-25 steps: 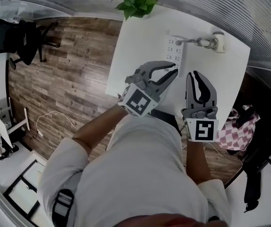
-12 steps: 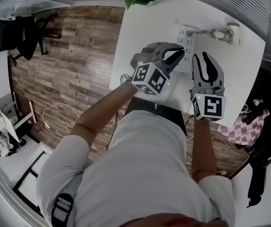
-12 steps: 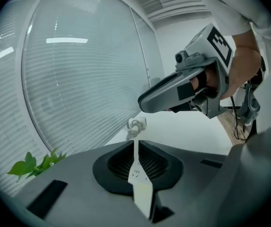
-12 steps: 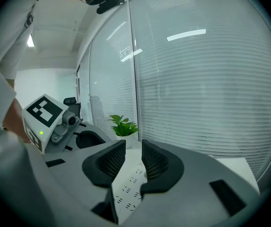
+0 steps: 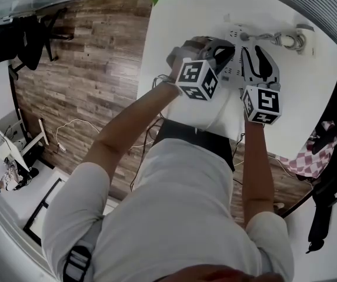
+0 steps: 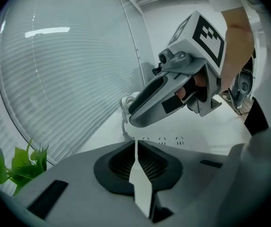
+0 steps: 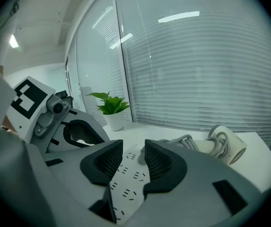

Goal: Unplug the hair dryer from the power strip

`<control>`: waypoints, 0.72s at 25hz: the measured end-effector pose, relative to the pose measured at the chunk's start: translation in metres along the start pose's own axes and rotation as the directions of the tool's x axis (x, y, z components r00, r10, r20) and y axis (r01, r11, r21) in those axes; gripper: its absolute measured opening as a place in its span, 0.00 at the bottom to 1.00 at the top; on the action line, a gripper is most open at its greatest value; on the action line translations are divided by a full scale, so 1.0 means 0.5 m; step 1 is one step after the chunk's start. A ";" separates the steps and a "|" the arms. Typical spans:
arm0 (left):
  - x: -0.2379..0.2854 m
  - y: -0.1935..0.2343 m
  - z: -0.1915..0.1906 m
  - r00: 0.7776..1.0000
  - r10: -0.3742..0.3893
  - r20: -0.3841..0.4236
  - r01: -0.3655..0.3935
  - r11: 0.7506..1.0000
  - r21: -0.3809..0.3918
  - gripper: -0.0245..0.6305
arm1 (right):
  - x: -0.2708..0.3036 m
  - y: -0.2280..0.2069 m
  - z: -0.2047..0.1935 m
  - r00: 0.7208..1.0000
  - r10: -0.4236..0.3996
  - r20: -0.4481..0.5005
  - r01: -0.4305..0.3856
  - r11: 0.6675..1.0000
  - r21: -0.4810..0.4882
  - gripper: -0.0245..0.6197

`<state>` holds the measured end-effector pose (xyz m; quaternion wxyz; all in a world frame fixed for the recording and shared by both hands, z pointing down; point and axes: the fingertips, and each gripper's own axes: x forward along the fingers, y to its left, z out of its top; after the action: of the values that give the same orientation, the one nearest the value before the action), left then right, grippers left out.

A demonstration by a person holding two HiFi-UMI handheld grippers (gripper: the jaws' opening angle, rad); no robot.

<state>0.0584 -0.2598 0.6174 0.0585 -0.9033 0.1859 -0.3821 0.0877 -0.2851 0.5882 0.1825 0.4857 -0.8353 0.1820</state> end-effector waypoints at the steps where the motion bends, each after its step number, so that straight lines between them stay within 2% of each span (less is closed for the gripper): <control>1: 0.010 0.002 -0.009 1.000 -0.007 -0.012 0.007 1.000 0.012 0.11 | 0.011 -0.003 -0.005 1.000 -0.001 -0.006 0.001 1.000 0.006 0.28; 9: 0.069 0.015 -0.065 0.995 -0.036 -0.092 0.042 0.997 0.061 0.11 | 0.083 -0.015 -0.060 0.997 -0.021 -0.077 0.024 0.999 0.034 0.29; 14: 0.092 0.028 -0.078 0.993 -0.048 -0.104 0.054 0.997 0.063 0.11 | 0.120 -0.021 -0.075 0.996 -0.026 -0.085 0.029 0.999 0.039 0.30; 18: 0.107 0.039 -0.071 0.991 -0.043 -0.128 0.060 0.990 0.131 0.11 | 0.136 -0.030 -0.073 0.996 -0.041 -0.081 0.044 0.999 0.029 0.29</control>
<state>0.0615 -0.2968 0.6733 0.0974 -0.8761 0.1396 -0.4510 0.0741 -0.3254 0.6544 0.2121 0.4984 -0.8139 0.2101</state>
